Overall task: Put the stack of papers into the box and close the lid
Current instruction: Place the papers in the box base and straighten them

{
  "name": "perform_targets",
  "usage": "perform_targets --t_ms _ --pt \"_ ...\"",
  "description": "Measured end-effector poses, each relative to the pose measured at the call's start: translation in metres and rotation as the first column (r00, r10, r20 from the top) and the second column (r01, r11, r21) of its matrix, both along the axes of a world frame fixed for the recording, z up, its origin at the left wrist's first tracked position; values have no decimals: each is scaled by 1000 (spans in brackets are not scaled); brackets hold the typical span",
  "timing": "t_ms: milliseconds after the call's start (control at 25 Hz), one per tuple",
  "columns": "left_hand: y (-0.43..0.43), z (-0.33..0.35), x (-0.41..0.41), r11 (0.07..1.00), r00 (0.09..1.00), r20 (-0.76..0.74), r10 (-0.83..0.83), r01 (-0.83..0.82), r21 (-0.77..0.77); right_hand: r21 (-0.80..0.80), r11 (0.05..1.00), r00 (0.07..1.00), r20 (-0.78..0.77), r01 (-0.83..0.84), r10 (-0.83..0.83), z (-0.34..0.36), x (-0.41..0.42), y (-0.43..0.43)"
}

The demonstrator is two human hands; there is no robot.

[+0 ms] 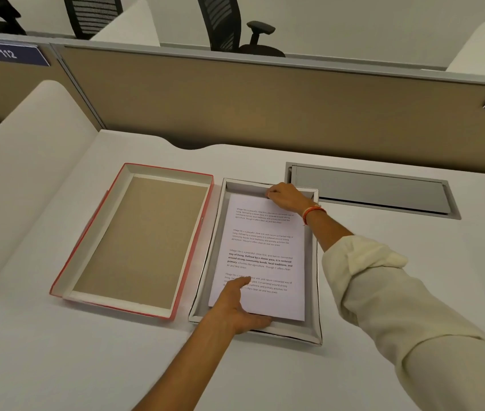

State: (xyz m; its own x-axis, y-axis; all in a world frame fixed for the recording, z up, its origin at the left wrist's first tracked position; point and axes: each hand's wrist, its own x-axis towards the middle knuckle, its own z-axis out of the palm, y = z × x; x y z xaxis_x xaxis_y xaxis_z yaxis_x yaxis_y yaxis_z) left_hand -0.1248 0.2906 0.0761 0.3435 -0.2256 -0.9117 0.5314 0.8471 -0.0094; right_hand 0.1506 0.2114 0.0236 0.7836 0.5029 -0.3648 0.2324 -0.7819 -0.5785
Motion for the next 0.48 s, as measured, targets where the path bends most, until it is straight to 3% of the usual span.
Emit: perform_targets --t_ms 480 --pt "-2 2 7 1000 1000 -9 3 -3 12 -42 998 999 -1 51 -52 -11 2 5"
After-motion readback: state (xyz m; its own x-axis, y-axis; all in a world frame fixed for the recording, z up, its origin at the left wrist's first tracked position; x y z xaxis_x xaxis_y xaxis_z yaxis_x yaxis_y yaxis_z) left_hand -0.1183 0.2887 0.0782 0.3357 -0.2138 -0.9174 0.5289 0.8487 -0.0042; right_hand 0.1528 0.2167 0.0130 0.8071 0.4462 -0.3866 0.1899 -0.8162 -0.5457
